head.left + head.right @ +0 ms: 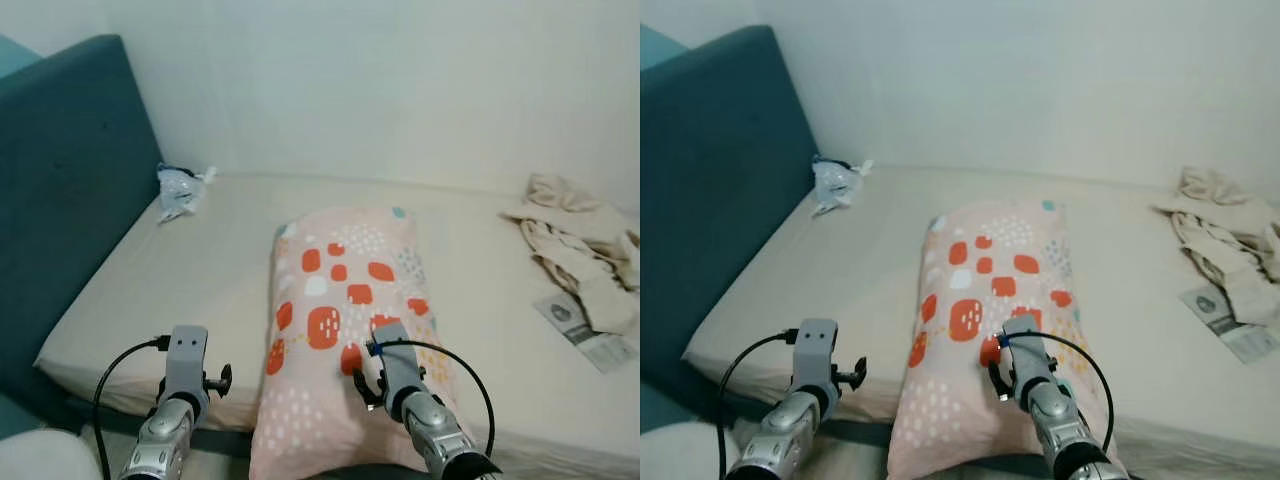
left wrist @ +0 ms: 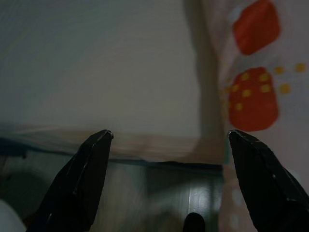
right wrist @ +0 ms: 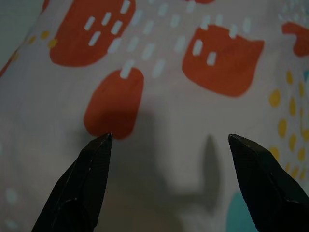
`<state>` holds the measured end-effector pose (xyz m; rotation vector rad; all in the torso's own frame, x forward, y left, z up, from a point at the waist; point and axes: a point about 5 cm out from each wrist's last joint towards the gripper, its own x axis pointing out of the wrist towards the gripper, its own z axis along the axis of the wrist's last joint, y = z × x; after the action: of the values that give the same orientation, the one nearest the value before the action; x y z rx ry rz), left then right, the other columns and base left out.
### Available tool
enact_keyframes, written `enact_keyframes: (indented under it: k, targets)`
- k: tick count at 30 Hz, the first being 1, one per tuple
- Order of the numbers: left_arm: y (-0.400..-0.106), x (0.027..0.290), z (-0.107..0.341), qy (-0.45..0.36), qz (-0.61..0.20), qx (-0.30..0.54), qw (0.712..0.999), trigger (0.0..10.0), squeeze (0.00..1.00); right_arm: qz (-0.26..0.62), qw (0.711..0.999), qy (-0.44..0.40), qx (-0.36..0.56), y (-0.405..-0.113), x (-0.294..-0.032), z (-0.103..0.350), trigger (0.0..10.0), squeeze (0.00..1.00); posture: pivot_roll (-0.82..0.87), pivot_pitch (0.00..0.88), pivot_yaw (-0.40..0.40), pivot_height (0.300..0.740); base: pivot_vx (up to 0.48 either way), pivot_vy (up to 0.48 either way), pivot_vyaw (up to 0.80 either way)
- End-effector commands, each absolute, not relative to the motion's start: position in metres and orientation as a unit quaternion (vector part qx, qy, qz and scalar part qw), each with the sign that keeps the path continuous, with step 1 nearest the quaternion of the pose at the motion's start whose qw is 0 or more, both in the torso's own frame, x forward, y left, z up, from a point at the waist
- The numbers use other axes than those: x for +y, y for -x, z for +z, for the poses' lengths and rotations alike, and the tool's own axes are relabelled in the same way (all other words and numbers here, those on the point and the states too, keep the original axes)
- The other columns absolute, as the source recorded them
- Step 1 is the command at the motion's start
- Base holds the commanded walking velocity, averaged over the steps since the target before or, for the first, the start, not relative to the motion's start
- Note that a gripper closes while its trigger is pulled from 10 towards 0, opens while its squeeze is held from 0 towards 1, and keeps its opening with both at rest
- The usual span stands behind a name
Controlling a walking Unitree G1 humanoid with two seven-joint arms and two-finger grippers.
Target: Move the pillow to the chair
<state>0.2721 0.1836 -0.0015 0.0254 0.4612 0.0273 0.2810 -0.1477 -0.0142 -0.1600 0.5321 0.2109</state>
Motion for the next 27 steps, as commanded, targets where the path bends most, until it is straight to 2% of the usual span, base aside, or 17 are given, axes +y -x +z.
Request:
enact_keyframes:
  k: [1, 7, 27]
  targets:
    - [-0.2719, 0.1848, -0.0019, -0.026, 0.004, 0.235, 0.972, 10.0, 0.0, 0.101, 0.956, 0.073, 0.264, -0.2787, -0.1475, -0.016, 10.0, 0.0, 0.0, 0.062, 0.0, 0.705, 0.0, 0.0, 0.0]
    - [-0.2712, 0.1819, -0.005, -0.025, 0.001, 0.251, 0.968, 10.0, 0.0, 0.098, 0.958, 0.071, 0.26, -0.2794, -0.148, -0.015, 10.0, 0.0, -0.01, 0.063, 0.005, 0.705, 0.0, -0.4, 0.0]
    - [-0.2741, 0.1798, -0.0042, -0.031, -0.012, 0.261, 0.965, 10.0, 0.0, 0.101, 0.955, 0.071, 0.268, -0.2769, -0.1495, -0.0175, 10.0, 0.0, -0.01, 0.053, 0.007, 0.705, 0.0, 0.0, 0.0]
